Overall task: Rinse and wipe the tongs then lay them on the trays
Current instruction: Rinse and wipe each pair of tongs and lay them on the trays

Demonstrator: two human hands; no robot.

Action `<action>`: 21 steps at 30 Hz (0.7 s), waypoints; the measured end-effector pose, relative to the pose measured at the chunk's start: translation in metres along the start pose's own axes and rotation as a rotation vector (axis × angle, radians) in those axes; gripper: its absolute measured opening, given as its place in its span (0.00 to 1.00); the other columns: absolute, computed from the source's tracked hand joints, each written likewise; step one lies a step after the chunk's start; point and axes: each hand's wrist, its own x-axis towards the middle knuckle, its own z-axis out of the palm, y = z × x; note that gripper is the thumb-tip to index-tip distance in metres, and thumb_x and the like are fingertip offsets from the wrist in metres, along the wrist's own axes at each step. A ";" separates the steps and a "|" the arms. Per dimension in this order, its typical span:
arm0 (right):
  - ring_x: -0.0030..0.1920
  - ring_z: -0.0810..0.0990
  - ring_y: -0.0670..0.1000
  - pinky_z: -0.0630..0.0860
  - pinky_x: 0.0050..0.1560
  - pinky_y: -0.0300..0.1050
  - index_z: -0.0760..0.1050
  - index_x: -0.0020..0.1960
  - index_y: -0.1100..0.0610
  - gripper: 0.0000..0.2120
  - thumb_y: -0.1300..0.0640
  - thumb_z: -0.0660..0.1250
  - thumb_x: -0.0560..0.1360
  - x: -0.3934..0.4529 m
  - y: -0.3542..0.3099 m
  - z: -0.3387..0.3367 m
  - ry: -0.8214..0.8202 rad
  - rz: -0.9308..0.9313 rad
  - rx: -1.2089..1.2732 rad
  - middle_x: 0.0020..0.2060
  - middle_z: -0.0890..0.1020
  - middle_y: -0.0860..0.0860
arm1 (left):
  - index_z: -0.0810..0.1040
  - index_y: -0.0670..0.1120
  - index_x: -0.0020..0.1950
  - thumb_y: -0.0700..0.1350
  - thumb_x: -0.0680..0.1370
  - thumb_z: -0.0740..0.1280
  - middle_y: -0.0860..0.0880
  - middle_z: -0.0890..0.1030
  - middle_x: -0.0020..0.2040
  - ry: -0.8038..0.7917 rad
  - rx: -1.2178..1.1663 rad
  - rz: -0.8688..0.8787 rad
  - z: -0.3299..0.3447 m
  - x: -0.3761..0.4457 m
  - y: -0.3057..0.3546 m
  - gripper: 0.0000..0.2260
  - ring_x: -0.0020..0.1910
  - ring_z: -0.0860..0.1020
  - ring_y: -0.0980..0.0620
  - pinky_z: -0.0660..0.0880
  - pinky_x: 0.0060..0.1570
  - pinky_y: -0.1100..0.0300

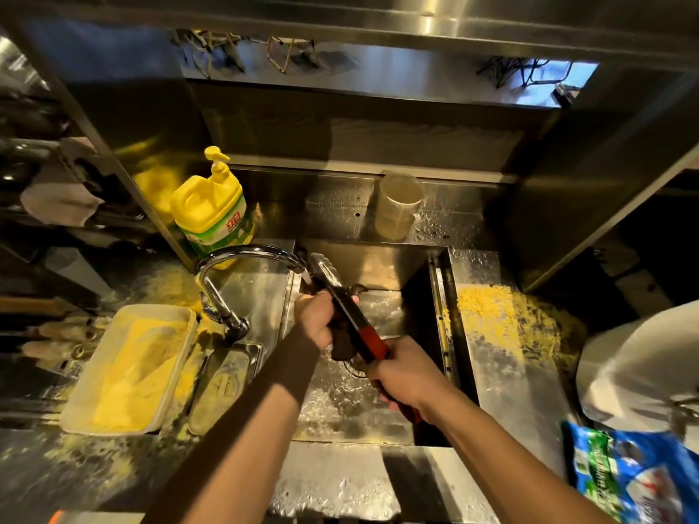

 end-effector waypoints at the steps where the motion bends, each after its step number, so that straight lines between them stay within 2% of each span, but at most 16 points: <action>1: 0.22 0.75 0.48 0.72 0.24 0.42 0.77 0.48 0.61 0.07 0.64 0.67 0.70 -0.003 0.001 -0.002 -0.009 -0.008 -0.009 0.27 0.77 0.52 | 0.78 0.35 0.55 0.34 0.80 0.63 0.36 0.81 0.47 0.030 -0.013 0.015 -0.002 0.003 0.003 0.06 0.39 0.84 0.41 0.82 0.38 0.47; 2: 0.22 0.75 0.48 0.72 0.24 0.42 0.77 0.47 0.60 0.07 0.64 0.67 0.70 -0.007 0.003 -0.007 -0.025 -0.009 -0.022 0.27 0.77 0.52 | 0.76 0.35 0.60 0.36 0.81 0.63 0.35 0.81 0.51 0.069 -0.019 0.031 -0.006 0.009 0.008 0.09 0.45 0.84 0.39 0.82 0.43 0.43; 3: 0.22 0.74 0.49 0.71 0.23 0.42 0.78 0.46 0.59 0.07 0.65 0.68 0.69 -0.012 0.007 -0.014 -0.044 -0.009 -0.037 0.25 0.77 0.51 | 0.76 0.36 0.61 0.37 0.81 0.64 0.35 0.81 0.54 0.118 -0.026 0.057 -0.011 0.014 0.015 0.10 0.48 0.83 0.38 0.82 0.44 0.42; 5: 0.21 0.72 0.49 0.69 0.23 0.41 0.78 0.46 0.62 0.06 0.66 0.68 0.69 -0.022 0.014 -0.032 -0.064 0.011 -0.038 0.24 0.77 0.51 | 0.76 0.39 0.60 0.38 0.78 0.68 0.37 0.81 0.52 0.218 -0.059 0.122 -0.025 0.022 0.023 0.10 0.42 0.82 0.40 0.81 0.34 0.46; 8: 0.21 0.70 0.49 0.67 0.22 0.40 0.76 0.41 0.64 0.02 0.68 0.66 0.72 -0.033 0.019 -0.049 -0.036 0.072 0.141 0.23 0.75 0.52 | 0.74 0.34 0.67 0.38 0.75 0.70 0.37 0.81 0.54 0.278 -0.023 0.080 -0.043 0.027 0.009 0.20 0.44 0.82 0.40 0.82 0.38 0.44; 9: 0.21 0.69 0.50 0.67 0.22 0.40 0.75 0.40 0.64 0.03 0.68 0.66 0.72 -0.034 0.020 -0.051 -0.025 0.089 0.206 0.23 0.75 0.53 | 0.75 0.32 0.66 0.37 0.75 0.70 0.37 0.81 0.52 0.271 -0.005 0.068 -0.048 0.027 0.000 0.20 0.43 0.82 0.40 0.82 0.36 0.49; 10: 0.22 0.69 0.50 0.67 0.23 0.41 0.75 0.41 0.65 0.02 0.68 0.65 0.72 -0.035 0.019 -0.053 -0.020 0.103 0.259 0.24 0.74 0.54 | 0.76 0.30 0.64 0.35 0.75 0.70 0.37 0.80 0.49 0.261 0.006 0.063 -0.051 0.028 -0.009 0.19 0.40 0.81 0.41 0.81 0.32 0.53; 11: 0.23 0.69 0.51 0.67 0.23 0.41 0.76 0.41 0.65 0.02 0.68 0.65 0.72 -0.037 0.019 -0.053 -0.013 0.116 0.303 0.25 0.74 0.55 | 0.77 0.30 0.63 0.35 0.75 0.70 0.36 0.81 0.49 0.244 0.016 0.050 -0.053 0.026 -0.018 0.17 0.41 0.81 0.41 0.81 0.31 0.53; 13: 0.24 0.69 0.51 0.68 0.22 0.40 0.75 0.42 0.65 0.02 0.69 0.65 0.73 -0.039 0.019 -0.051 -0.017 0.130 0.354 0.26 0.73 0.56 | 0.77 0.32 0.60 0.35 0.76 0.69 0.33 0.81 0.54 0.182 -0.005 0.012 -0.051 0.017 -0.031 0.14 0.48 0.82 0.36 0.82 0.45 0.41; 14: 0.23 0.69 0.50 0.68 0.22 0.40 0.75 0.41 0.65 0.02 0.69 0.65 0.73 -0.039 0.020 -0.048 -0.007 0.129 0.371 0.26 0.74 0.55 | 0.77 0.34 0.58 0.36 0.77 0.69 0.32 0.81 0.56 0.128 -0.006 -0.015 -0.049 0.013 -0.035 0.12 0.48 0.82 0.36 0.81 0.48 0.39; 15: 0.23 0.69 0.50 0.68 0.22 0.40 0.74 0.42 0.65 0.02 0.69 0.65 0.73 -0.041 0.022 -0.045 0.014 0.129 0.387 0.25 0.74 0.55 | 0.77 0.37 0.58 0.38 0.77 0.68 0.33 0.82 0.54 0.066 0.010 -0.046 -0.046 0.007 -0.038 0.10 0.44 0.83 0.38 0.82 0.45 0.42; 17: 0.22 0.70 0.49 0.68 0.22 0.40 0.74 0.42 0.65 0.02 0.69 0.64 0.73 -0.043 0.026 -0.037 0.044 0.131 0.385 0.24 0.75 0.53 | 0.76 0.40 0.55 0.39 0.79 0.67 0.38 0.84 0.43 -0.022 0.039 -0.079 -0.042 -0.002 -0.038 0.06 0.33 0.84 0.43 0.82 0.32 0.51; 18: 0.22 0.71 0.49 0.68 0.22 0.40 0.74 0.43 0.65 0.02 0.69 0.63 0.73 -0.045 0.028 -0.034 0.069 0.132 0.369 0.24 0.76 0.53 | 0.76 0.41 0.52 0.40 0.79 0.67 0.40 0.85 0.38 -0.053 0.063 -0.073 -0.038 -0.006 -0.037 0.04 0.30 0.84 0.46 0.82 0.29 0.52; 19: 0.22 0.71 0.50 0.68 0.22 0.40 0.74 0.43 0.65 0.02 0.69 0.64 0.73 -0.046 0.032 -0.032 0.105 0.126 0.345 0.25 0.76 0.54 | 0.74 0.42 0.51 0.40 0.79 0.67 0.40 0.85 0.38 -0.073 0.095 -0.056 -0.034 -0.010 -0.036 0.03 0.30 0.84 0.46 0.83 0.30 0.49; 21: 0.22 0.72 0.50 0.70 0.24 0.42 0.75 0.44 0.62 0.03 0.68 0.65 0.71 -0.049 0.042 -0.028 0.203 0.087 0.229 0.26 0.76 0.54 | 0.73 0.42 0.56 0.39 0.79 0.68 0.36 0.84 0.46 -0.133 0.157 -0.016 -0.026 -0.019 -0.034 0.08 0.36 0.85 0.42 0.83 0.40 0.40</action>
